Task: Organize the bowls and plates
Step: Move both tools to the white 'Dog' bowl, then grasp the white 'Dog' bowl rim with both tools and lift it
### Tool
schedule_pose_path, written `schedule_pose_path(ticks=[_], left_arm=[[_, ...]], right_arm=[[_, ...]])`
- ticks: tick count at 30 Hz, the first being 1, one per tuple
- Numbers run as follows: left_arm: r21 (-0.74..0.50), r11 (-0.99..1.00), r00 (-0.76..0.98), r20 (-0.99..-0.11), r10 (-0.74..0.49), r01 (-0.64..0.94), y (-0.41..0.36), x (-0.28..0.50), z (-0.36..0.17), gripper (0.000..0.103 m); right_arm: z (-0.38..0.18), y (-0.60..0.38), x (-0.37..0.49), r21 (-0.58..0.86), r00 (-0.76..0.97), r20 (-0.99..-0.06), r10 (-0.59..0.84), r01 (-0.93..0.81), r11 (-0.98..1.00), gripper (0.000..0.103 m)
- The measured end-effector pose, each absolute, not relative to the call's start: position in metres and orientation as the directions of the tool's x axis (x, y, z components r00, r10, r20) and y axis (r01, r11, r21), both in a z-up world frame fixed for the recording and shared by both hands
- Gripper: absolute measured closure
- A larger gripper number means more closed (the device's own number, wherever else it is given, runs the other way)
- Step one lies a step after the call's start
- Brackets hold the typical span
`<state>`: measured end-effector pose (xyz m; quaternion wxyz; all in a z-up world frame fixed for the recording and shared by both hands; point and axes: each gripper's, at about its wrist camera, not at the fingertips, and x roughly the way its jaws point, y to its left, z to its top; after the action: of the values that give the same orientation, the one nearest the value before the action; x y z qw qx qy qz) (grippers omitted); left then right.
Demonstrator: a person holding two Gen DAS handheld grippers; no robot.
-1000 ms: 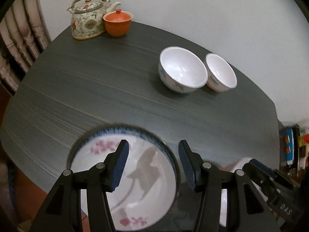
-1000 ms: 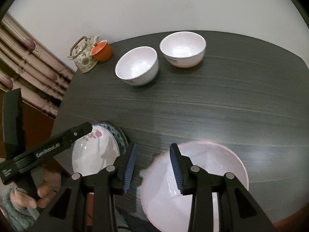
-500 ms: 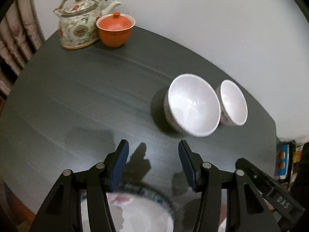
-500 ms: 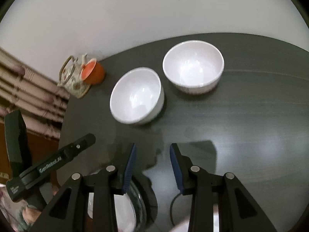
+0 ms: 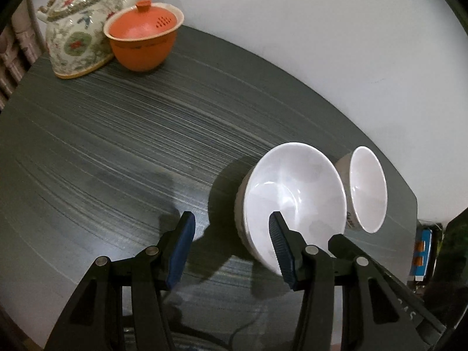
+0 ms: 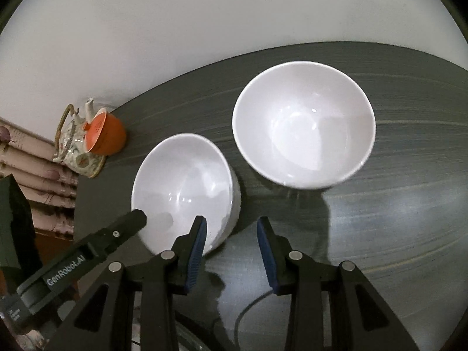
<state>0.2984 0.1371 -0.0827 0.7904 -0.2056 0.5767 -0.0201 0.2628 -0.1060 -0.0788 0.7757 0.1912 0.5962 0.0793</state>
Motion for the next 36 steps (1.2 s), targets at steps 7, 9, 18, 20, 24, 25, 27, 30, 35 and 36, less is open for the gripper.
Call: schedule_pose_path(ticks=[7, 9, 18, 20, 24, 25, 27, 30, 35, 36], left_arm=[[-0.352, 0.91, 0.315, -0.908, -0.276, -0.218, 0.128, 0.308, -0.099, 0.069], [-0.356, 0.908, 0.313, -0.908, -0.28, -0.221, 0.127, 0.313, -0.103, 0.077], [-0.357, 0.914, 0.321, -0.903, -0.285, -0.193, 0.117, 0.296, -0.099, 0.091], [-0.353, 0.916, 0.324, -0.904, -0.28, -0.191, 0.116, 0.286, -0.093, 0.091], [-0.345, 0.921, 0.347, -0.899, -0.268, -0.182, 0.112, 0.266, -0.076, 0.091], [-0.34, 0.923, 0.354, -0.898, -0.262, -0.18, 0.11, 0.259, -0.07, 0.091], [-0.328, 0.928, 0.365, -0.897, -0.248, -0.176, 0.105, 0.248, -0.06, 0.091], [-0.326, 0.929, 0.385, -0.891, -0.241, -0.174, 0.106, 0.234, -0.048, 0.091], [-0.306, 0.937, 0.407, -0.887, -0.217, -0.167, 0.108, 0.2, -0.029, 0.091], [-0.303, 0.939, 0.41, -0.886, -0.214, -0.164, 0.108, 0.189, -0.026, 0.091]], right_arm=[[-0.087, -0.096, 0.276, 0.361, 0.283, -0.904, 0.321, 0.101, 0.927, 0.067], [-0.091, -0.095, 0.278, 0.367, 0.28, -0.903, 0.325, 0.113, 0.923, 0.081], [-0.094, -0.099, 0.265, 0.391, 0.255, -0.902, 0.349, 0.133, 0.911, 0.09], [-0.089, -0.099, 0.256, 0.392, 0.253, -0.901, 0.353, 0.126, 0.911, 0.09], [-0.071, -0.098, 0.234, 0.391, 0.266, -0.897, 0.354, 0.102, 0.915, 0.09], [-0.067, -0.098, 0.229, 0.391, 0.269, -0.896, 0.354, 0.096, 0.915, 0.09], [-0.058, -0.099, 0.218, 0.399, 0.28, -0.889, 0.363, 0.083, 0.913, 0.09], [-0.045, -0.1, 0.201, 0.406, 0.297, -0.88, 0.37, 0.069, 0.911, 0.09], [-0.021, -0.102, 0.17, 0.405, 0.326, -0.869, 0.371, 0.042, 0.913, 0.09], [-0.016, -0.104, 0.163, 0.399, 0.332, -0.869, 0.367, 0.033, 0.916, 0.09]])
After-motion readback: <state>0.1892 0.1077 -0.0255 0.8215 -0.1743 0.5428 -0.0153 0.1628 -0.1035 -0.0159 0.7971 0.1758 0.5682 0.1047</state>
